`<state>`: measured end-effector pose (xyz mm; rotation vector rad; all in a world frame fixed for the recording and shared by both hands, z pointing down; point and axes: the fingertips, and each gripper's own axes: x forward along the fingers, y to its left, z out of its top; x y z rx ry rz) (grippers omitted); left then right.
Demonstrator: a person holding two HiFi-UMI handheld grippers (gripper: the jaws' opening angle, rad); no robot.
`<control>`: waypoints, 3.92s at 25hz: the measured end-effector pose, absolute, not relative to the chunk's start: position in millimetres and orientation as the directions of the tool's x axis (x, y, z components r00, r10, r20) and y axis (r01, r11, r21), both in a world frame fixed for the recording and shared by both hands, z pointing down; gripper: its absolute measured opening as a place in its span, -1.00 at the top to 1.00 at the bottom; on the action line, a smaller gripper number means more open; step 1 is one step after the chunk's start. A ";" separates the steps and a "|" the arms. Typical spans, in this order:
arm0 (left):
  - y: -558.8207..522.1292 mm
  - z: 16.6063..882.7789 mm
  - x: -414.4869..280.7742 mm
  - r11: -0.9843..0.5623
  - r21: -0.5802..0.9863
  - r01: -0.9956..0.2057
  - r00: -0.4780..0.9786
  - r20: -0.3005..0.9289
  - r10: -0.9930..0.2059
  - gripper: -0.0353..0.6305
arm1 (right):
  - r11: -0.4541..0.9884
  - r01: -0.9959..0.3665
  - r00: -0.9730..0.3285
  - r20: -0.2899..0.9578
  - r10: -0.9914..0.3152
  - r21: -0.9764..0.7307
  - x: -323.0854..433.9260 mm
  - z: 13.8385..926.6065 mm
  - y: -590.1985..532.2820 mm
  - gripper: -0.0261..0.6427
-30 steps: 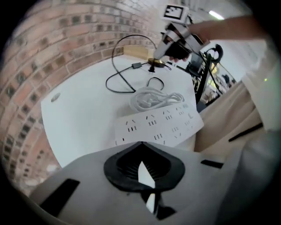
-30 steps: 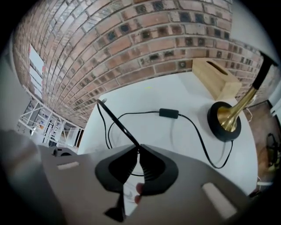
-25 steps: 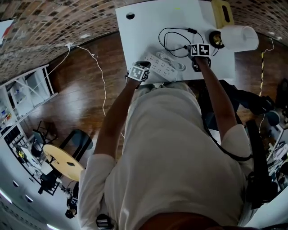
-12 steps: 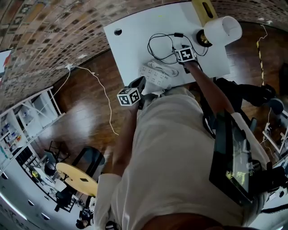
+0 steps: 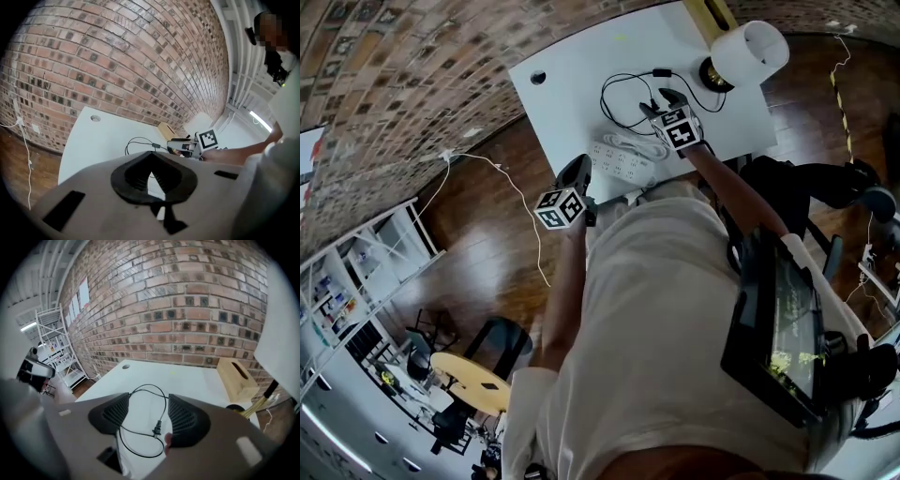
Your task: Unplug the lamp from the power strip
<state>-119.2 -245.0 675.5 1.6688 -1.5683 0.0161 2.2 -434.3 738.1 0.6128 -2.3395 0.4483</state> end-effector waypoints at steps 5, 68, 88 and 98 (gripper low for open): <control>-250.1 651.4 -127.7 0.104 0.539 -0.836 0.191 0.463 -0.866 0.88 | 0.890 -0.443 -0.745 0.595 -0.301 -0.104 -17.3 699.7 -411.2 0.24; 70.4 647.8 -303.8 -0.017 0.446 -0.895 0.233 0.433 -0.871 0.88 | 0.914 -0.403 -0.742 0.600 -0.300 -0.041 -192.5 699.1 -36.8 0.63; 70.3 612.8 -123.9 -0.139 0.445 -0.885 0.344 0.421 -0.839 0.88 | 0.862 -0.505 -0.737 0.541 -0.404 -0.046 -3.0 640.5 -8.1 0.63; 148.5 604.2 -27.4 -0.073 0.444 -0.893 0.280 0.422 -0.862 0.88 | 0.897 -0.439 -0.773 0.529 -0.349 -0.049 81.4 628.0 62.7 0.63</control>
